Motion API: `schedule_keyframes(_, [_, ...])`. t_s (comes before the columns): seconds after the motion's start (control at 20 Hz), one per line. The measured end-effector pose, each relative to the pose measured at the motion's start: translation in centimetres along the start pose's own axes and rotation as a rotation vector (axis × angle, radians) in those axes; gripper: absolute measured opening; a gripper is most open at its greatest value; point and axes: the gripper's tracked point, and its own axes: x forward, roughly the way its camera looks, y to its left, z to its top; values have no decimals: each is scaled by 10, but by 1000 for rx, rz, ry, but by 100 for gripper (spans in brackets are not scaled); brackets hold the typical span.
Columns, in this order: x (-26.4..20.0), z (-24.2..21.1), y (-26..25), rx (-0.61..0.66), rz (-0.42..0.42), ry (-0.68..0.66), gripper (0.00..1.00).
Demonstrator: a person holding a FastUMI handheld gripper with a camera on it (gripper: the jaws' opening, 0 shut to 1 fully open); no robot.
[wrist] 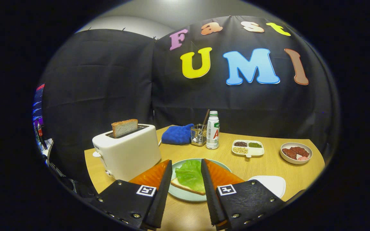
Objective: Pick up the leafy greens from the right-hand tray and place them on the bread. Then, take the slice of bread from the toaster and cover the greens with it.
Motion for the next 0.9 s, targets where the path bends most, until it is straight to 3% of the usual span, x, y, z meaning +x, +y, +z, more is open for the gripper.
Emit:
schedule_keyframes(0.7, [16,34,60,-15,-76,-87,54])
schedule_keyframes(0.75, [19,37,68,-21,-79,-89,28])
schedule_keyframes(0.9, [28,41,93,-30,-57,-84,28])
